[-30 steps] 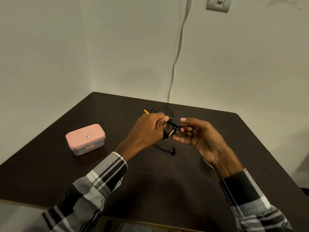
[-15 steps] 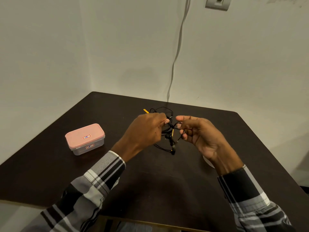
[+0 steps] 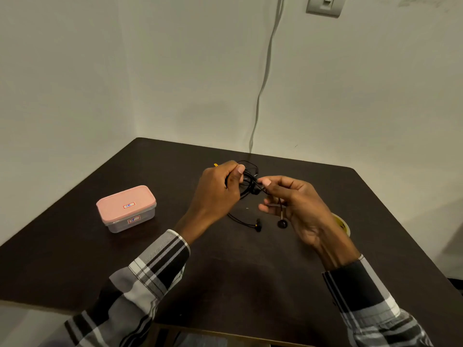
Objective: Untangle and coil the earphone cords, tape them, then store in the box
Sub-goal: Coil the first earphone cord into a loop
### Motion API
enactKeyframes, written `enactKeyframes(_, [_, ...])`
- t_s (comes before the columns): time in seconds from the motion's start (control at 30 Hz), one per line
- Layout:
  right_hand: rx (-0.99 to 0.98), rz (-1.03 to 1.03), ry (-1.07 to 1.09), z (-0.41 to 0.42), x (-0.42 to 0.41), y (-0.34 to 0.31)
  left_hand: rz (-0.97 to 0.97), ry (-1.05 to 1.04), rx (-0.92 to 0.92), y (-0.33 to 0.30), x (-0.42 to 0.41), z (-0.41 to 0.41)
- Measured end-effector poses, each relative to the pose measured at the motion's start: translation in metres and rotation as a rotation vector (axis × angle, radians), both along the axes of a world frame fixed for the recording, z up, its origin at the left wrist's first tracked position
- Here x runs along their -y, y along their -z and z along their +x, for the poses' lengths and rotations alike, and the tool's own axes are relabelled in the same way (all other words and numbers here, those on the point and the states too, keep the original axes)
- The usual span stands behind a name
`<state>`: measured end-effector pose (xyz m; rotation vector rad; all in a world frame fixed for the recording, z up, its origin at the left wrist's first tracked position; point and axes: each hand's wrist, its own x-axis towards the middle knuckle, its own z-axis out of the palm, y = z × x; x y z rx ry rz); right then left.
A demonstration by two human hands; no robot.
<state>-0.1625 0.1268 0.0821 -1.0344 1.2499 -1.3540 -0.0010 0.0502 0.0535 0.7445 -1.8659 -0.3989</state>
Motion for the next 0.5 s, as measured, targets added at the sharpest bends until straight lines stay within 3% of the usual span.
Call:
enactKeyframes(0.17, [-0.177, -0.021, -0.026, -0.001, -0.004, 0.003, -0.050, -0.053, 0.029, -0.001, 0.004, 0.002])
enactKeyframes(0.37, [-0.722, -0.090, -0.014, -0.008, -0.003, 0.009, -0.073, -0.090, -0.007, -0.001, 0.009, 0.007])
enactKeyframes(0.5, [-0.576, -0.126, 0.061, -0.011, -0.001, 0.013, -0.024, -0.077, -0.025, -0.007, 0.010, 0.012])
